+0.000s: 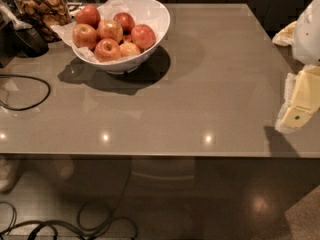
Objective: Pick apple from white bowl
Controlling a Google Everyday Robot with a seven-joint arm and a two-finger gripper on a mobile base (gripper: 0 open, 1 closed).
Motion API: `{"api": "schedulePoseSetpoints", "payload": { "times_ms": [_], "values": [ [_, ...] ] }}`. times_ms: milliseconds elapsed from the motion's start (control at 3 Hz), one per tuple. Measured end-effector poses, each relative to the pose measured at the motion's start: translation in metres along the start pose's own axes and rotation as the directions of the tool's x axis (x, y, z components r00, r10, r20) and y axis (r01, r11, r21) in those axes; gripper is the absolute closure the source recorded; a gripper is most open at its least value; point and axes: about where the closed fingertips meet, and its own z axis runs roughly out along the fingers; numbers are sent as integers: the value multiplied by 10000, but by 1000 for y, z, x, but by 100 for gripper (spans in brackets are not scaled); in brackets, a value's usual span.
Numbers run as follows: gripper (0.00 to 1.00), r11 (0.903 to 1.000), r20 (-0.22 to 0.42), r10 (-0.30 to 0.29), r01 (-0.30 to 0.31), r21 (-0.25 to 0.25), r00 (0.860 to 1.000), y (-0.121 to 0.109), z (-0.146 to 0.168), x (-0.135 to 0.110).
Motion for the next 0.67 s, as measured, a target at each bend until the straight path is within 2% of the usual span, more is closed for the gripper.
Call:
{"api": "schedulePoseSetpoints", "payload": {
  "times_ms": [333,667],
  "values": [
    [0,10000,0,0,0,0,10000,0,0,0],
    [0,9986,-289,-529,526,-104,9982,-14,1,-29]
  ]
}}
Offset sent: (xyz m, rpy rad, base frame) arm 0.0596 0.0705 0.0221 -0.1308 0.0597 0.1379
